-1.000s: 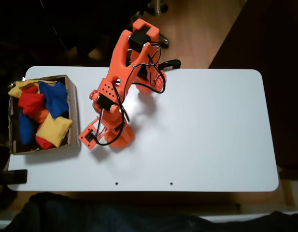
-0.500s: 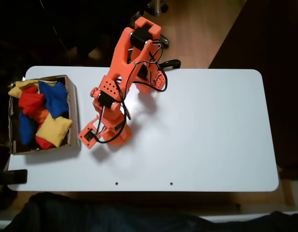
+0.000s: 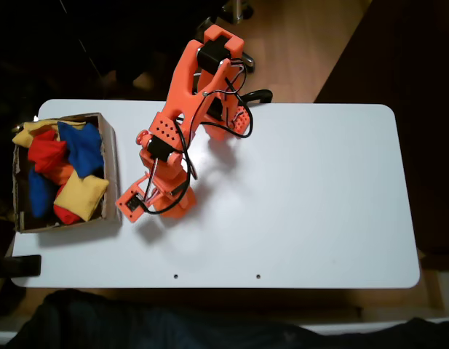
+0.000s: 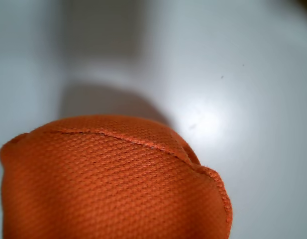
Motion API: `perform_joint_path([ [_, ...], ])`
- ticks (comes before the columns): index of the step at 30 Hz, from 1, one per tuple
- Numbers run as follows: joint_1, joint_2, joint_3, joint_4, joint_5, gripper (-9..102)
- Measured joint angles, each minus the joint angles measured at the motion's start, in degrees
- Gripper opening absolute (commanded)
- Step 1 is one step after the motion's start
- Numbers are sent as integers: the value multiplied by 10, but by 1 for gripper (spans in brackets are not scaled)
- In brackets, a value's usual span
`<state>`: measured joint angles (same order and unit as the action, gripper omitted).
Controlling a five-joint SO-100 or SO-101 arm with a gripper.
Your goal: Grasp a bag and put it in the box.
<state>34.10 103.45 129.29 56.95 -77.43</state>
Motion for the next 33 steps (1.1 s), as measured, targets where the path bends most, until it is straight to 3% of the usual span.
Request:
perform_joint_path([
  [25,0,44,7,6,121,2],
  [33,0,73,-55,56,194,2],
])
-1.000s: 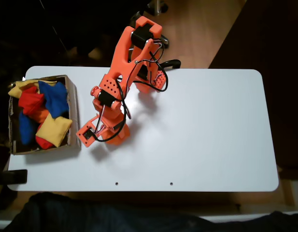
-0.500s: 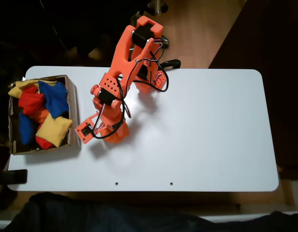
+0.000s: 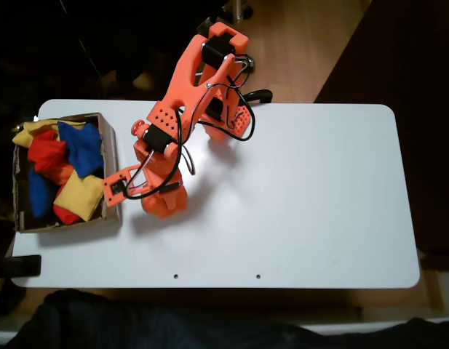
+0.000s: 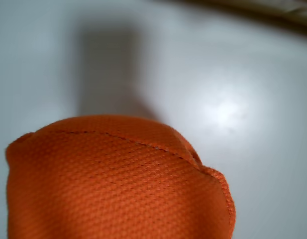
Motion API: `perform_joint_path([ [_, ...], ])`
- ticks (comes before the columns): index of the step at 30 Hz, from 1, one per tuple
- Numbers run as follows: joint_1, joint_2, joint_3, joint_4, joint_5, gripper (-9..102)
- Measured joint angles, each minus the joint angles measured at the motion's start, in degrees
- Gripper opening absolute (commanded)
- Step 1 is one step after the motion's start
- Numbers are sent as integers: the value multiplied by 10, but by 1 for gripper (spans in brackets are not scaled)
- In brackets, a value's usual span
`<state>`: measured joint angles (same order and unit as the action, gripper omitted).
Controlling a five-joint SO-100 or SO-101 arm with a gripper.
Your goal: Grasp a bag and put it in the box.
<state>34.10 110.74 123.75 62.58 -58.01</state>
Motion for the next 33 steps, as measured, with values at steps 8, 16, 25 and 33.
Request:
perform_joint_path([
  [8,-1,41,-52,60,38,2],
  [16,-3,91,-91,122,44,2],
  [25,-2,150,-176,204,45,2],
  [33,25,194,-277,257,52,2],
])
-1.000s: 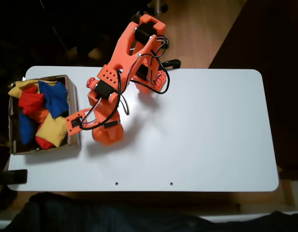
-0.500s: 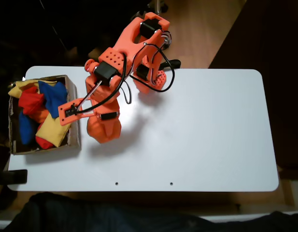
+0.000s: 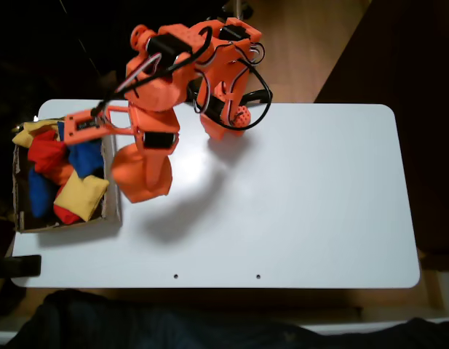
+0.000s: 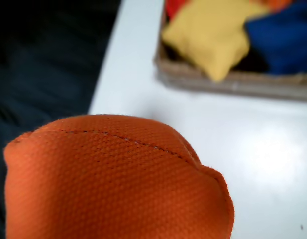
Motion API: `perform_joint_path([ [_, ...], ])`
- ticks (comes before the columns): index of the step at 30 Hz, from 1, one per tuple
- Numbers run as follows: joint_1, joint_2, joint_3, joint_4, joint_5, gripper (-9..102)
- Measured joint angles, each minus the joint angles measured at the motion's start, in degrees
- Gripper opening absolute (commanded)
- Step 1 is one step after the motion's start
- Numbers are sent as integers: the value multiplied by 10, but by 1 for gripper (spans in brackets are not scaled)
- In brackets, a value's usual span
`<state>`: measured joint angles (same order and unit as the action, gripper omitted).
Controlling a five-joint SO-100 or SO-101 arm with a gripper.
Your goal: Grasp a bag and put it in the box.
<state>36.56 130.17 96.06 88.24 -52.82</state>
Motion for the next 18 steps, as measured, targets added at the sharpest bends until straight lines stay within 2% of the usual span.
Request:
perform_joint_path([
  [18,67,28,-74,1,4,2],
])
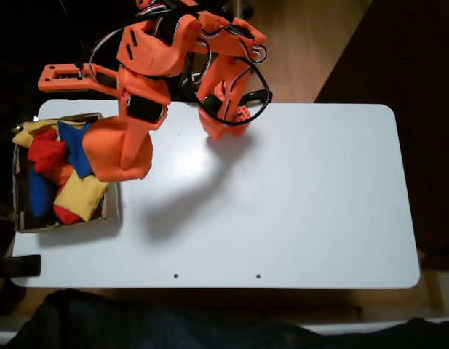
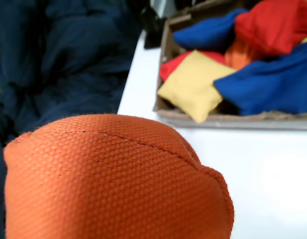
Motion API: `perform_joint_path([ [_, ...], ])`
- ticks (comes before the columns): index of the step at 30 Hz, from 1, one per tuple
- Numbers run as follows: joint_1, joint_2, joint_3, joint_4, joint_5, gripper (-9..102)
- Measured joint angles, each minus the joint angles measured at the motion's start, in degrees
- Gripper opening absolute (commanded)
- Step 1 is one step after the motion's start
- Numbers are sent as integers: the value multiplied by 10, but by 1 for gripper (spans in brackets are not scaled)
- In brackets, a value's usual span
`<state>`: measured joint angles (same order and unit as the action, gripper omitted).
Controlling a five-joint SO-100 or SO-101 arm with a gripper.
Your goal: Grasp a bag and put it in the box.
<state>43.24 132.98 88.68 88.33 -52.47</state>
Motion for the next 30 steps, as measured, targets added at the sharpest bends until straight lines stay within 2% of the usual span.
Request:
perform_joint_path([
  [19,60,-2,-1,-93,0,2],
  [30,84,-62,-2,-146,4,2],
])
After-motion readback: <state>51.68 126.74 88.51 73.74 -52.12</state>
